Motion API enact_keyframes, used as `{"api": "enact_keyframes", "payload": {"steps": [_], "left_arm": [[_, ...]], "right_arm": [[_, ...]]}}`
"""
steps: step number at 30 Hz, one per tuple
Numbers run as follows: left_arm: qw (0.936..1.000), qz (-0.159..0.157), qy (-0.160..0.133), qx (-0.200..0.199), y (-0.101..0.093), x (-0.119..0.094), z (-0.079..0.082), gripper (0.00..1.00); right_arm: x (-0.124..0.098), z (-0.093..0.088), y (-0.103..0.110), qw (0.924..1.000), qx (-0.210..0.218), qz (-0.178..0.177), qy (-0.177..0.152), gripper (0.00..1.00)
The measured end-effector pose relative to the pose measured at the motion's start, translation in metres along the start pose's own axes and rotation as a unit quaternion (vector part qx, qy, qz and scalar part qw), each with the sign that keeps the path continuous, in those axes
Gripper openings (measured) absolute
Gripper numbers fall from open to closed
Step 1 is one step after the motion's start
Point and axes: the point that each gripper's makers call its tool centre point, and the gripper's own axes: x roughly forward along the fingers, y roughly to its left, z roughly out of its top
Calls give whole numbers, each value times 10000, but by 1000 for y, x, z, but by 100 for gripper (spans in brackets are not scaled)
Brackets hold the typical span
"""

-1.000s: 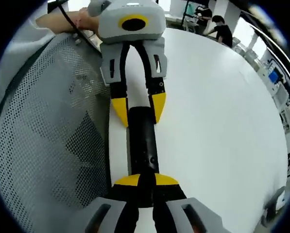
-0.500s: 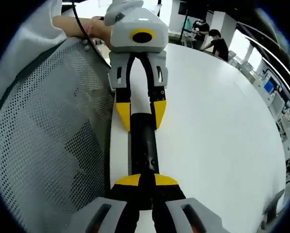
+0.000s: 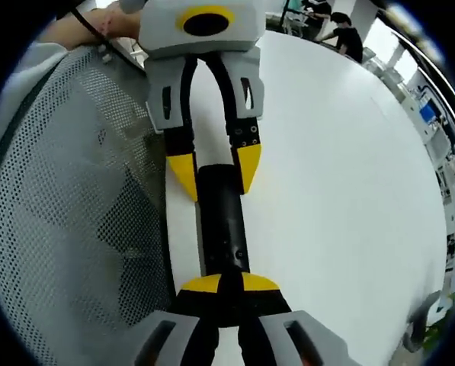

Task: Press the specified remote control buttons in sequence, fully releasing each button before pressing the next.

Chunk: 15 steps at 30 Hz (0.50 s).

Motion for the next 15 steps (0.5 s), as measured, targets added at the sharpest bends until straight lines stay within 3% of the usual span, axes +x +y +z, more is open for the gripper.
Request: {"api": "enact_keyframes", "payload": {"steps": [3,5,12,15], "left_arm": [[10000,4,23,17,0,0,0,24],[10000,3,27,21,-1,0,0,24],[10000,2,20,19,-1,0,0,24],[10000,2,19,17,-1,0,0,24]], "right_arm": [[-2,1,1,9986,-182,-210,-459,4],[-3,1,2,9974,-13,-352,-625,4],[-1,3,4,9972,-334,-382,-548,1],[-1,4,3,9984,-256,-243,-439,1]]}}
